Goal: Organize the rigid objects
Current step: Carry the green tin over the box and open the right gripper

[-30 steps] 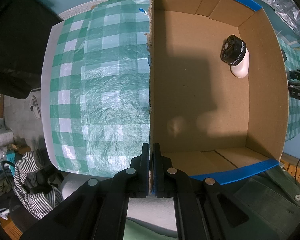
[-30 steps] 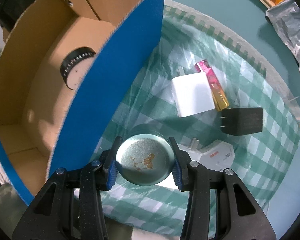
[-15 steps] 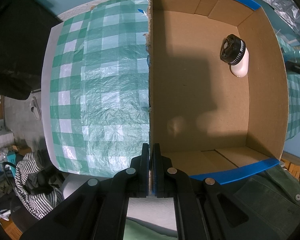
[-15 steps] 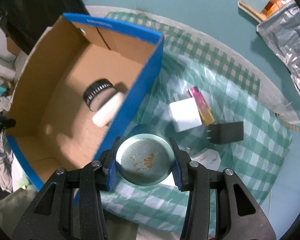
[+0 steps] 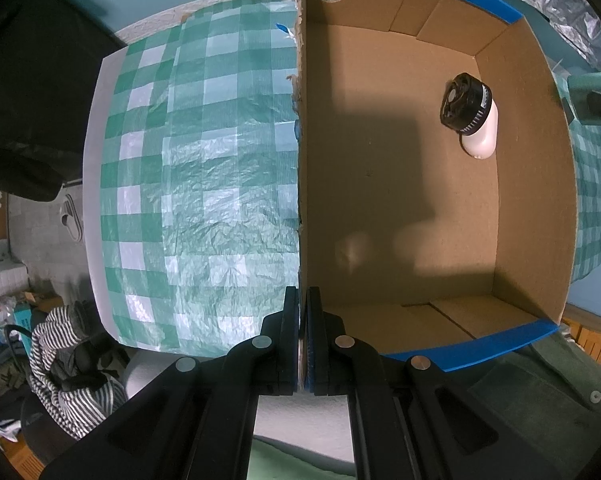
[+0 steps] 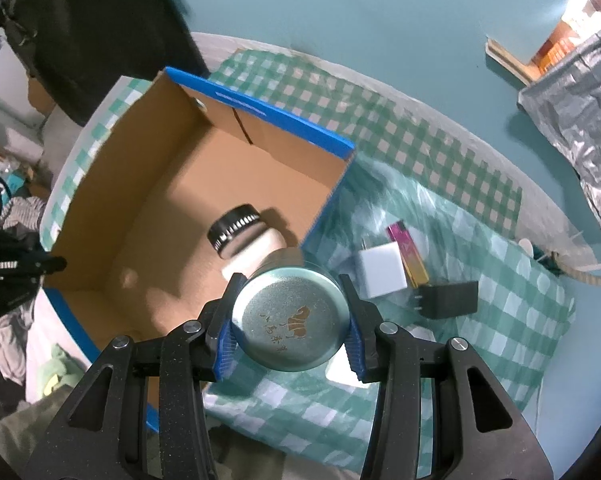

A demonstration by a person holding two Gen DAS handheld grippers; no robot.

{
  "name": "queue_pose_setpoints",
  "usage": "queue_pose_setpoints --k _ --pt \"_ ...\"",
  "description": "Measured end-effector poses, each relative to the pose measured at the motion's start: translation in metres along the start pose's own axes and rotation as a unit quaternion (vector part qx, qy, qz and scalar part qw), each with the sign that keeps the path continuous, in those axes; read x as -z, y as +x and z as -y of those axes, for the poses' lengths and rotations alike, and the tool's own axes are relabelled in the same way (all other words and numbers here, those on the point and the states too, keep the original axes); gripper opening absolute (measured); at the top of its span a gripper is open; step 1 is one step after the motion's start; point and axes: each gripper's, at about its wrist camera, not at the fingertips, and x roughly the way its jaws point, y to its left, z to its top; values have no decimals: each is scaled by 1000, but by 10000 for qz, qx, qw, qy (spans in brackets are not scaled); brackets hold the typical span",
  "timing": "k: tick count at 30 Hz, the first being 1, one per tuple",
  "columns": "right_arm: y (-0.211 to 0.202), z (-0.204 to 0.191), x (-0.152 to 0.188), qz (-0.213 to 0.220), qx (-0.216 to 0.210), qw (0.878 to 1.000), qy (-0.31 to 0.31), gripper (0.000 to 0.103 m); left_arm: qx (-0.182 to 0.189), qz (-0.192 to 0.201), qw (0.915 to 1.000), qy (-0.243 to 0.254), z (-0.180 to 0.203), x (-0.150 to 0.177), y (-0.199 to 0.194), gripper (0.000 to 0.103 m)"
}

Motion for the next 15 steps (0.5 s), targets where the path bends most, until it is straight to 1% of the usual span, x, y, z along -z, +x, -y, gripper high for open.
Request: queue_pose_setpoints --k 15 --pt "18 -29 -20 -58 -192 9995 -239 44 6 -8 10000 12 -1 -2 1 3"
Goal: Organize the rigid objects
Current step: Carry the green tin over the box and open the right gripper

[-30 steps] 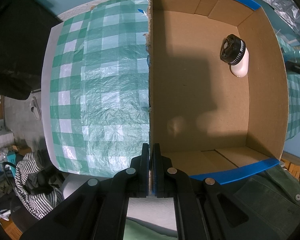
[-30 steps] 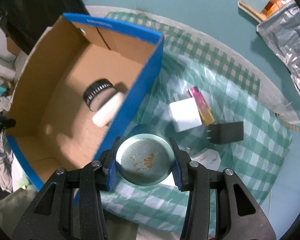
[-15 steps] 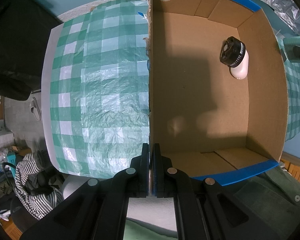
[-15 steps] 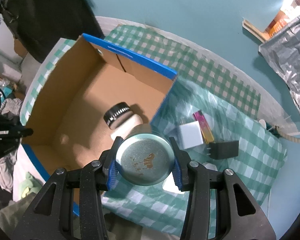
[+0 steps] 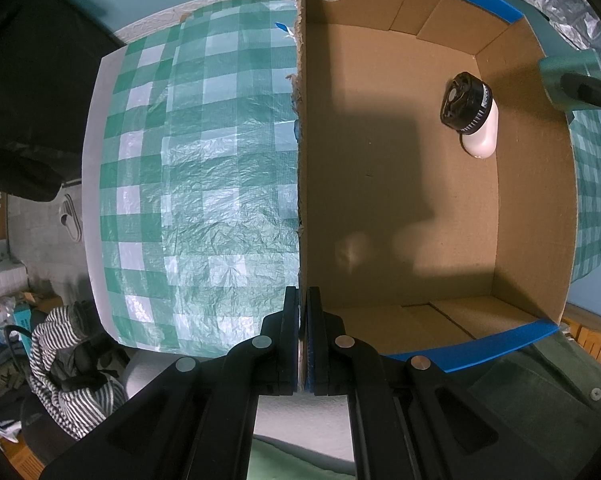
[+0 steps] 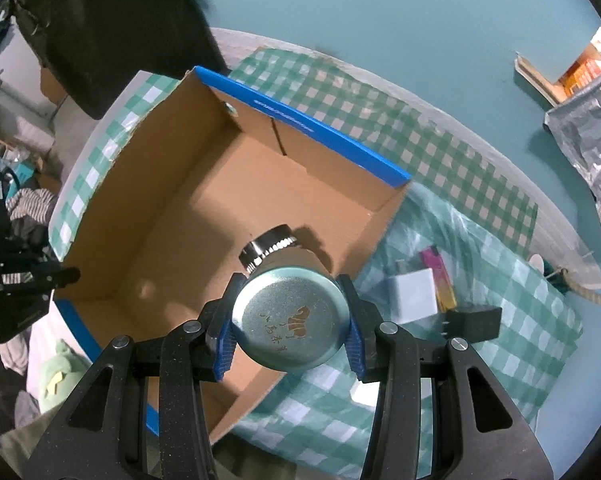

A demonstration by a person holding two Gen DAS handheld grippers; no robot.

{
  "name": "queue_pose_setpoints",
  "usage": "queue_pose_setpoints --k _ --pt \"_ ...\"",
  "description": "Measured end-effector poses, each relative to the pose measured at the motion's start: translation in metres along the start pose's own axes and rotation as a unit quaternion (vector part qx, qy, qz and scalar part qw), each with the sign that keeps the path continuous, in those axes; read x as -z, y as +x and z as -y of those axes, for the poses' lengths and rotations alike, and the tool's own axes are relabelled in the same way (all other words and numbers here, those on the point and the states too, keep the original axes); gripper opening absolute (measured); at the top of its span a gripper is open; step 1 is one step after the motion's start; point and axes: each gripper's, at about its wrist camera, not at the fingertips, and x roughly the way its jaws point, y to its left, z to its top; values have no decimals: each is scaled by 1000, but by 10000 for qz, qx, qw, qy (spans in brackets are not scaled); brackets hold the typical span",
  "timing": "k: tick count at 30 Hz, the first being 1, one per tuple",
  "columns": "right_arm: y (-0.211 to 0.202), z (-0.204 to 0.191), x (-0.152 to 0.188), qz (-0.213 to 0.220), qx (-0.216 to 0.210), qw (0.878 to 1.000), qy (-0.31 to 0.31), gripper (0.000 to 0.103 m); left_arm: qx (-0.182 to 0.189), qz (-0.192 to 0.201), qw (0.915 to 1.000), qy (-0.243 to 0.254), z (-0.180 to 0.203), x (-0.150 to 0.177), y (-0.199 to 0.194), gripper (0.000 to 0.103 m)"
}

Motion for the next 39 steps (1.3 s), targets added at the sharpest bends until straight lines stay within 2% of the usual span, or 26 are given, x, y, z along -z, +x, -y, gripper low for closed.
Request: queue_pose_setpoints --k 19,25,30,39 --pt "44 -7 2 -451 35 9989 -86 44 6 -9 10000 -6 -1 1 0 3" --pt "39 -10 4 -377 62 9992 -149 45 -14 -6 10000 6 -1 1 1 3" --pt "30 -12 2 -240 105 9996 -140 56 -17 -1 10000 5 -1 1 1 3" --pt "8 -16 0 -8 77 9999 -130 56 -13 -17 10000 32 -1 2 1 3"
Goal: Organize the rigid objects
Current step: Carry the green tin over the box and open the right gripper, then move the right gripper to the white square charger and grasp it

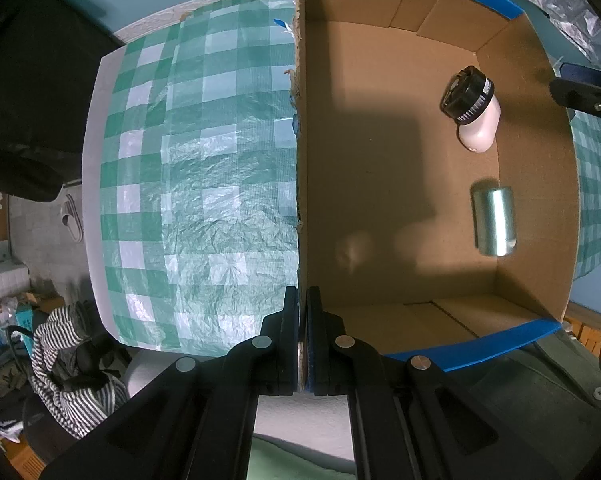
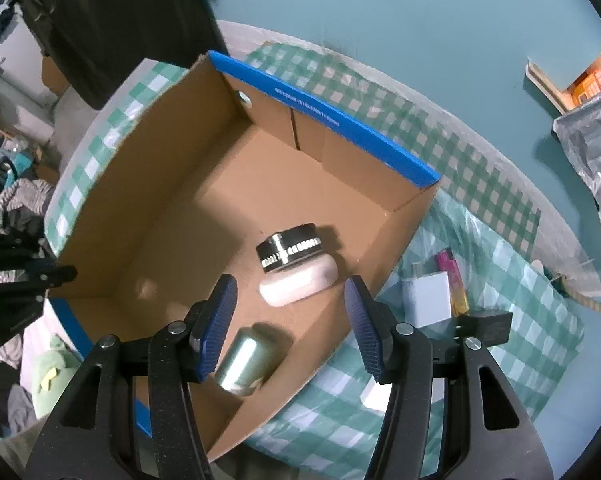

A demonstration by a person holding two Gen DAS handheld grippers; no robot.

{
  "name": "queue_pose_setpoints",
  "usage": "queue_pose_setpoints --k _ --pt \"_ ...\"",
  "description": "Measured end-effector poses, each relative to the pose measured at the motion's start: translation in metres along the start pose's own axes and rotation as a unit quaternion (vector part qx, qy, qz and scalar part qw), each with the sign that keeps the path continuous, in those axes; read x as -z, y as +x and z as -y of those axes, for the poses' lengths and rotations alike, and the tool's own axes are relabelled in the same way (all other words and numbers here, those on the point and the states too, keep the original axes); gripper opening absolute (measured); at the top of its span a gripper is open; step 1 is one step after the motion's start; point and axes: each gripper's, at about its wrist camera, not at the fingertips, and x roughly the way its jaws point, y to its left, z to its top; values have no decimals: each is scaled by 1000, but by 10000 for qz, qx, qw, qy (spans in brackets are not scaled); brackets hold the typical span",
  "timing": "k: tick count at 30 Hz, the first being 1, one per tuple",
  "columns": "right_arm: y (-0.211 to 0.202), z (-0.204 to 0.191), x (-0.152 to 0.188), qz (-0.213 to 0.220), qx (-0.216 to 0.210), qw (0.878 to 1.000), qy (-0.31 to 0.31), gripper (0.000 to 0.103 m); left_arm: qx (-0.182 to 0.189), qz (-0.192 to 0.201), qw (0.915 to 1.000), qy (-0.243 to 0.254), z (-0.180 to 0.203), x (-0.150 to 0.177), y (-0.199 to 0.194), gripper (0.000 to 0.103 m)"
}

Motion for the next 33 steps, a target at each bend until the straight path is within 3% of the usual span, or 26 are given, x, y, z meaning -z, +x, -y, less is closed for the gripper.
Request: queue_pose_setpoints --k 14,33 --pt "-25 10 9 212 48 9996 155 56 -15 -1 10000 23 2 0 0 3" --pt "-17 102 67 -157 286 9901 1365 61 -9 -23 10000 51 2 -2 -1 4"
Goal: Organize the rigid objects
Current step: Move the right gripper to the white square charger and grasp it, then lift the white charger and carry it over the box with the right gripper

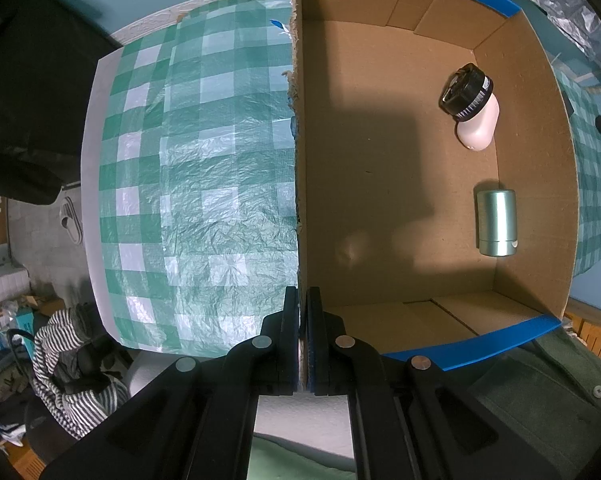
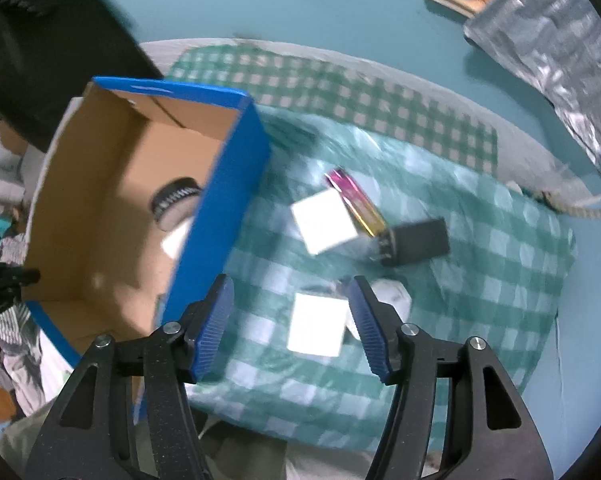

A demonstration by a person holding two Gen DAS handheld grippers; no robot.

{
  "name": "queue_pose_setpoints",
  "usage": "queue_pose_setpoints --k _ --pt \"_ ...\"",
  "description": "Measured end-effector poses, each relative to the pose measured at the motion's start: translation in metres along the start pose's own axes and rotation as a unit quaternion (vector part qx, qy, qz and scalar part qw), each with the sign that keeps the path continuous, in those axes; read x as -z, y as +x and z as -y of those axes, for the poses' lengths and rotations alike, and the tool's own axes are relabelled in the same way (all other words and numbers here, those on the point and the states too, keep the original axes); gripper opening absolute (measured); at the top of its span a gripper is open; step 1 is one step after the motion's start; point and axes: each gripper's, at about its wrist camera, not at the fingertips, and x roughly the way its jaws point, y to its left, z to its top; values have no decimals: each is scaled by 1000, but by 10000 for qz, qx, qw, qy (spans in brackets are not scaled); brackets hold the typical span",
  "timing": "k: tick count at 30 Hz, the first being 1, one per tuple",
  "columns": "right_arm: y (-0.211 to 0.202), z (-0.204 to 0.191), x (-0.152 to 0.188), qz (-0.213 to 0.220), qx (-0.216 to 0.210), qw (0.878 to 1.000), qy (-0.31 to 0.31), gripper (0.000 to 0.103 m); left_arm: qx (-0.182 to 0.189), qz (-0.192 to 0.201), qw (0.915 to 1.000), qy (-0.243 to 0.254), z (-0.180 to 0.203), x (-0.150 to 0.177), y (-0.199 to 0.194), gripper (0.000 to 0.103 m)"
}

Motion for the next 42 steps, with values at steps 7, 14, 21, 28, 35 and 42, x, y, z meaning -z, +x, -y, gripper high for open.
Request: queue_pose_setpoints --k 7,14,21,28,35,42 --pt "23 25 14 -325 57 9990 285 61 -13 2 10000 11 1 1 0 4" --pt "53 31 32 -734 -69 9963 447 61 -11 5 10000 9 0 1 0 4" --pt "81 35 48 -1040 -144 9929 566 61 -21 9 10000 25 -1 0 -1 4" --pt "101 34 47 -1212 -163 9902 675 61 -55 19 10000 60 1 1 -2 4" --pt "116 32 41 -1336 -191 9879 759 54 -44 38 10000 42 1 2 -2 4" --pt "118 27 30 -1267 -202 9883 827 54 -38 39 10000 34 0 3 -2 4"
